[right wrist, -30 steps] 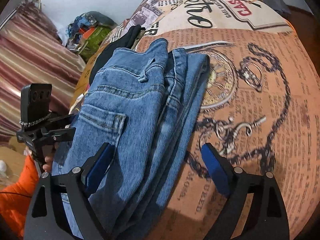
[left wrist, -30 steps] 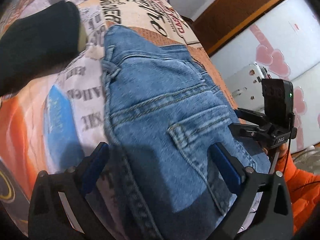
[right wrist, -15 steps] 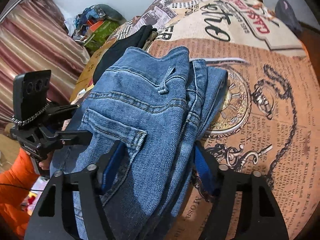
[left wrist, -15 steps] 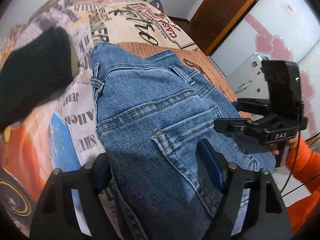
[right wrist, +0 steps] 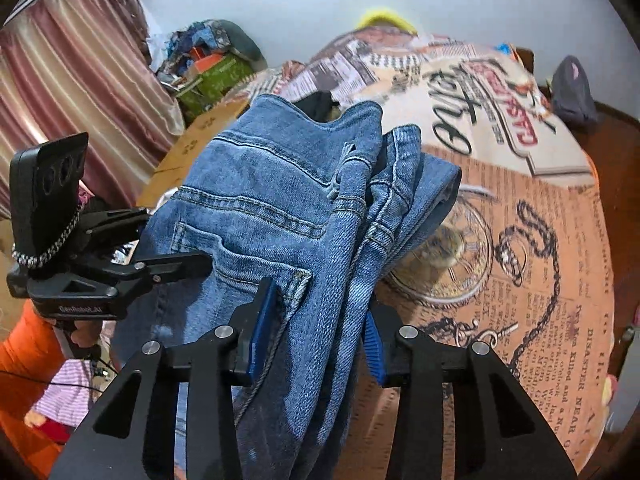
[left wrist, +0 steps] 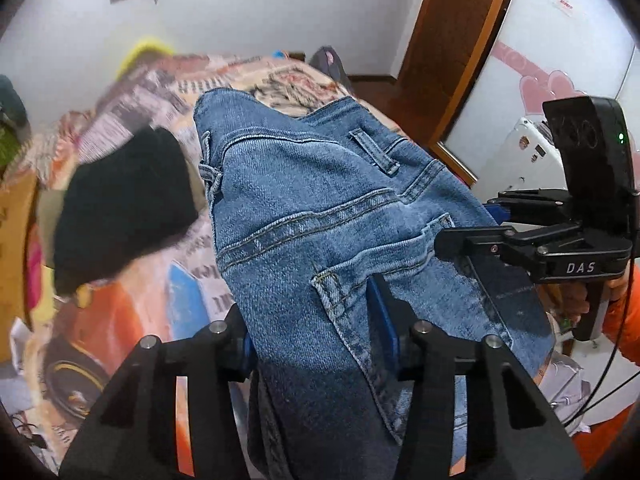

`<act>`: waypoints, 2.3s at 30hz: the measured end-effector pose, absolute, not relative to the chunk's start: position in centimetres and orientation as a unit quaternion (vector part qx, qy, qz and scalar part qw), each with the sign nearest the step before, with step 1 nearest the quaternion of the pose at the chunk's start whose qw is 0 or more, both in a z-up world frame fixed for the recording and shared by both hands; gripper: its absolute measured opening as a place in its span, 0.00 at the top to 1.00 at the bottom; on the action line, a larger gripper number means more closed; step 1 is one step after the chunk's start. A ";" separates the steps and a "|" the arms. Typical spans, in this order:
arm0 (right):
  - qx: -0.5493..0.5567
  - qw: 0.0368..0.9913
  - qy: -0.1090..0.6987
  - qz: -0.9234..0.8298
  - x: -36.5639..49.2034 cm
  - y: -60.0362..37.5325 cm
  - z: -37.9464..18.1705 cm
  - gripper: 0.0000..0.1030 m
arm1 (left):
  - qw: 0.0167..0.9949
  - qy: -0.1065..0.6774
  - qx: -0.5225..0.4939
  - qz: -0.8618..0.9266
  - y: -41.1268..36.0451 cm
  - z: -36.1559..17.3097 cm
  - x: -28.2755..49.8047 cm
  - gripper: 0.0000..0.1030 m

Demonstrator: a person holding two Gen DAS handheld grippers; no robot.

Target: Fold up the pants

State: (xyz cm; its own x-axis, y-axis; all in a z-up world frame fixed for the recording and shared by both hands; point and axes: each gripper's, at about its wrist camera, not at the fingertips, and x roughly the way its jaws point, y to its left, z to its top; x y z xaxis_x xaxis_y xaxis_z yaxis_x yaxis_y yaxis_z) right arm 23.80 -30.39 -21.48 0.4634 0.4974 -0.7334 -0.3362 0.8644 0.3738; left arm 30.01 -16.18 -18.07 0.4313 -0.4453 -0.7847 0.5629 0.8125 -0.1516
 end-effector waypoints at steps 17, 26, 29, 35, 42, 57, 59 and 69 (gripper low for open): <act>0.048 0.886 0.362 0.287 27.1 -24.4 -14.1 0.67 | 0.899 0.360 0.020 -0.248 -7.7 -11.9 32.2 0.54; 0.033 0.889 0.340 0.306 32.4 -20.5 -12.7 0.67 | 0.913 0.339 0.018 -0.224 -3.5 -10.4 37.5 0.54; 0.036 0.888 0.337 0.312 34.8 -19.5 -13.0 0.67 | 0.916 0.336 0.019 -0.217 -2.4 -10.4 39.5 0.54; 0.046 0.888 0.332 0.316 39.9 -17.9 -14.2 0.67 | 0.916 0.342 0.018 -0.208 -0.6 -11.9 44.4 0.54; 0.037 0.885 0.347 0.309 45.4 -15.8 -17.0 0.67 | 0.909 0.365 0.011 -0.203 0.7 -15.7 50.8 0.54; 0.038 0.856 0.429 0.286 54.0 -14.0 -26.9 0.64 | 0.876 0.451 -0.027 -0.171 2.7 -27.4 59.7 0.53; 0.033 0.860 0.428 0.275 53.8 -14.2 -27.4 0.59 | 0.880 0.443 -0.022 -0.169 3.0 -27.3 59.5 0.52; 0.014 0.887 0.395 0.241 50.2 -17.8 -23.3 0.58 | 0.913 0.394 0.027 -0.105 3.0 -22.1 54.9 0.52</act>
State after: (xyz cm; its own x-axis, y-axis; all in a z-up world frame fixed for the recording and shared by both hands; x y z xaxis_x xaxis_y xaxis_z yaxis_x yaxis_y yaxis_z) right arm 50.17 -17.78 -23.34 0.5726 0.4377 -0.6932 -0.4157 0.8838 0.2147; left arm 54.88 3.00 -22.12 0.6673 -0.1702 -0.7251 0.2124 0.9766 -0.0337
